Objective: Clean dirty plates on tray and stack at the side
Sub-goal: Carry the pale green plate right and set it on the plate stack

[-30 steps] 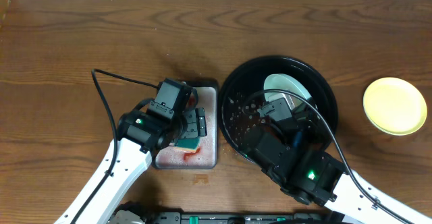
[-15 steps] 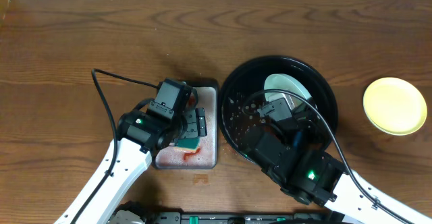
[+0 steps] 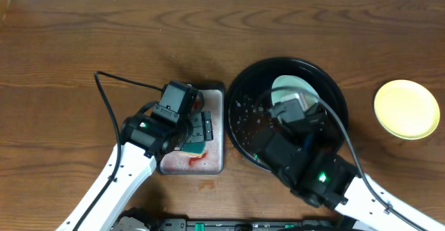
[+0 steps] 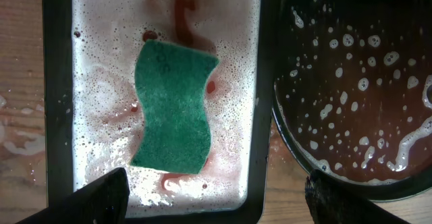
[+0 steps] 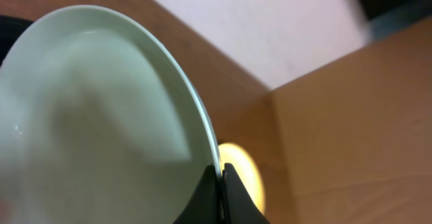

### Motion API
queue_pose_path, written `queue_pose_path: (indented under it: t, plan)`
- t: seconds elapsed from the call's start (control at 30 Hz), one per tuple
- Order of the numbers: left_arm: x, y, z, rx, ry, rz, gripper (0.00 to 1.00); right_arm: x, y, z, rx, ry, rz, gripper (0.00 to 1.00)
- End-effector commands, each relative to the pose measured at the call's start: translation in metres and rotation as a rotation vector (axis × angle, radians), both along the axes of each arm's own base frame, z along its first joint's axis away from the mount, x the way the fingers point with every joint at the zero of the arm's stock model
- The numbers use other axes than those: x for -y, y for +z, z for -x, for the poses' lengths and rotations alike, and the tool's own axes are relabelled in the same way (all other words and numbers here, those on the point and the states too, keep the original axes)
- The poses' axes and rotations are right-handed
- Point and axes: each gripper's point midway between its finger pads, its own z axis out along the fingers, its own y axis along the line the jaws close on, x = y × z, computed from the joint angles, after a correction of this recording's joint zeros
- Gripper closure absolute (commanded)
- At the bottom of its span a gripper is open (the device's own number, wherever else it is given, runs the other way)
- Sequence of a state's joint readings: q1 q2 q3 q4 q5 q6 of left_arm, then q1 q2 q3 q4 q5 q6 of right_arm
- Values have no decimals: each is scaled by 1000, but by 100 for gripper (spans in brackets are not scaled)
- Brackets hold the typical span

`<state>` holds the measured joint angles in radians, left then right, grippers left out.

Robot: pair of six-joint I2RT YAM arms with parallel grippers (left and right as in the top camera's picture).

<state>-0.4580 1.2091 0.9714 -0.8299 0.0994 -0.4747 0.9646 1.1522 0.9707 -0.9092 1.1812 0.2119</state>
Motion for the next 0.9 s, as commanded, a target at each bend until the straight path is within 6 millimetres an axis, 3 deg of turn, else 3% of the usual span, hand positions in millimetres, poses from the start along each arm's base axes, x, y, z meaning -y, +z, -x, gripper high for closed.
queue_pose_path:
  t: [0.0,0.17,0.33,0.4,0.5,0.67,0.8,0.87]
  plan:
    - [1,10,-6,22,9,15,16,10,-23,-6,-74,-76,-215,99]
    - [1,10,-6,22,9,15,16,27,-46,-18,-215,-124,-363,99]
    - [1,10,-6,22,9,15,16,41,-34,-22,-169,-143,-261,99]
    - [1,10,-6,22,9,15,16,39,-33,-26,-152,-145,-301,99]
    - [1,10,-6,22,9,15,16,26,-45,-31,-201,-128,-482,99]
    - [1,10,-6,22,9,15,16,25,-57,-49,-296,-124,-858,99]
    - [1,10,-6,22,9,15,16,52,-53,-62,-316,-134,-1140,99]
    - [1,10,-6,22,9,15,16,81,-53,-66,-295,-181,-1261,99]
